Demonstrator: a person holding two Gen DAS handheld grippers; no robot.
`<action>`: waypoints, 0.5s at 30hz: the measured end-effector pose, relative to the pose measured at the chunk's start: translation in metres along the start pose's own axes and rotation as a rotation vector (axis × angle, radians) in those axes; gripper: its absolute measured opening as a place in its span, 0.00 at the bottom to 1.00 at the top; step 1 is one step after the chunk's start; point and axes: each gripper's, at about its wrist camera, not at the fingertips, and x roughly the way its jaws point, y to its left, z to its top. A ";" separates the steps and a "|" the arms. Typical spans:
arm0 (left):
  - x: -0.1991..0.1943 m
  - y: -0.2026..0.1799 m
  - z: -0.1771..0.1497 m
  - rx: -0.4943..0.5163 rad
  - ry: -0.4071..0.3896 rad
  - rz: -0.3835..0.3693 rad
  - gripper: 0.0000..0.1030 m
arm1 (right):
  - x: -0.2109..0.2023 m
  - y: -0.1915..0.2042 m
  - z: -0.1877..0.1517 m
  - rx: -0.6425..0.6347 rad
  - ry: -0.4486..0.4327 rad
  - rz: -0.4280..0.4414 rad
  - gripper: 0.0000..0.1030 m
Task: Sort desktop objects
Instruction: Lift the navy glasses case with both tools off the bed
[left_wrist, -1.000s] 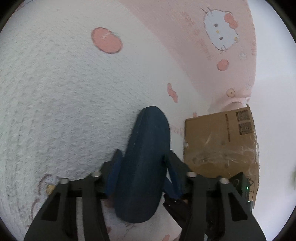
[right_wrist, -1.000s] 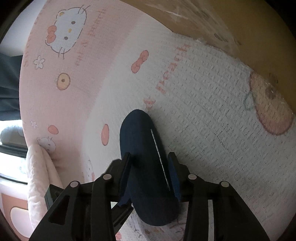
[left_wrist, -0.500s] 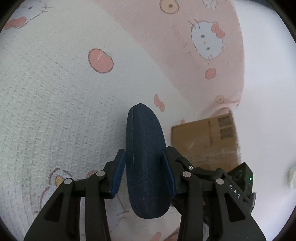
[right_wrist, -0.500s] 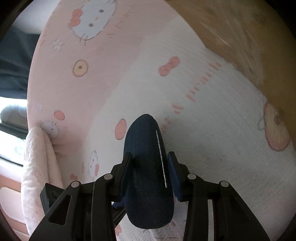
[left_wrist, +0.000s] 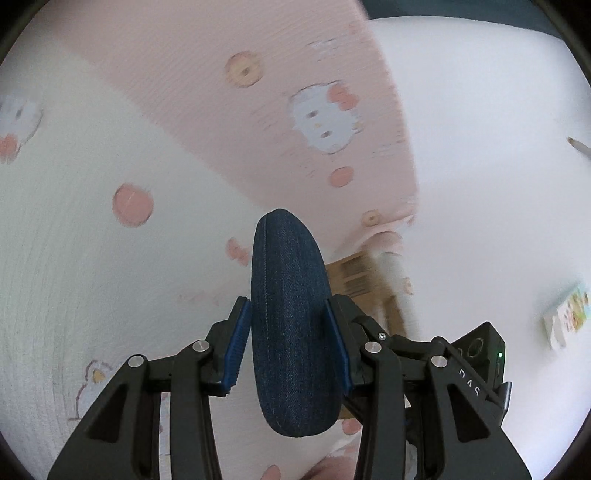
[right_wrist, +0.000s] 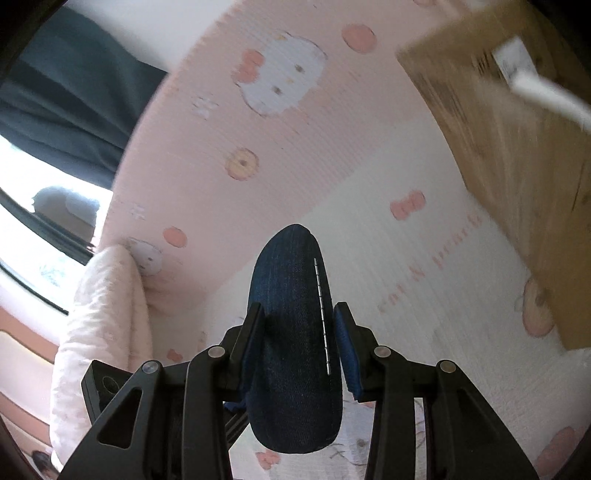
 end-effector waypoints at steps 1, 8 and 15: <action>-0.005 -0.006 0.002 0.011 -0.012 -0.009 0.42 | -0.007 0.007 0.002 -0.013 -0.015 0.012 0.35; -0.043 -0.047 0.018 0.062 -0.112 -0.081 0.42 | -0.047 0.057 0.014 -0.132 -0.098 0.076 0.35; -0.060 -0.081 0.025 0.134 -0.157 -0.128 0.42 | -0.081 0.090 0.022 -0.199 -0.171 0.120 0.35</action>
